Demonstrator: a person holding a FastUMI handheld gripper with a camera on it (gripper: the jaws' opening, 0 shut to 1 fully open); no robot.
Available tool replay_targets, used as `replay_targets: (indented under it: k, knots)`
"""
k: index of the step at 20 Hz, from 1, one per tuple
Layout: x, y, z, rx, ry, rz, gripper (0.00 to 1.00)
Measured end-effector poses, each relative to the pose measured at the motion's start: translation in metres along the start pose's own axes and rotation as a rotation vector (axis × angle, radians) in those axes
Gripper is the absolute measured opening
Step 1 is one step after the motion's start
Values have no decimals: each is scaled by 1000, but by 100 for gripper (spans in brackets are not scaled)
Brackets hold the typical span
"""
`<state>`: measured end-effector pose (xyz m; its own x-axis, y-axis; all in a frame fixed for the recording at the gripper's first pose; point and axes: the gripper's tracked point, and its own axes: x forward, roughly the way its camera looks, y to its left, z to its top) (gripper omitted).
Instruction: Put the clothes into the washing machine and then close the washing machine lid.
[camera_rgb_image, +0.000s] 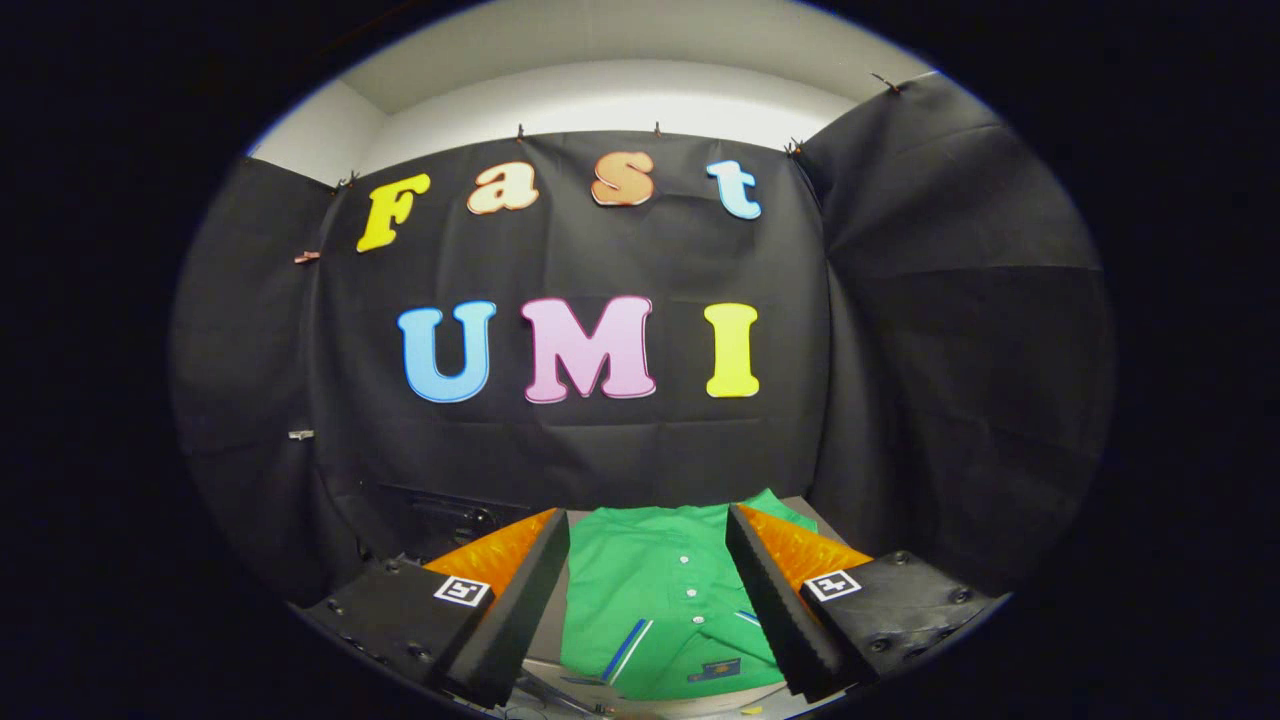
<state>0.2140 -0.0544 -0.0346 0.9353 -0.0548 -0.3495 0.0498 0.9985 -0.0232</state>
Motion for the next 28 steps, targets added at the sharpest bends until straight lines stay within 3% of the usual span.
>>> replay_targets:
  k: [9,15,25,28]
  knots:
    - [93,-33,-91,-28,362,-66,99]
    - [116,-44,-131,-7,474,-77,99]
    - [127,-47,-143,39,555,-34,97]
    - [127,-32,-146,127,607,37,49]
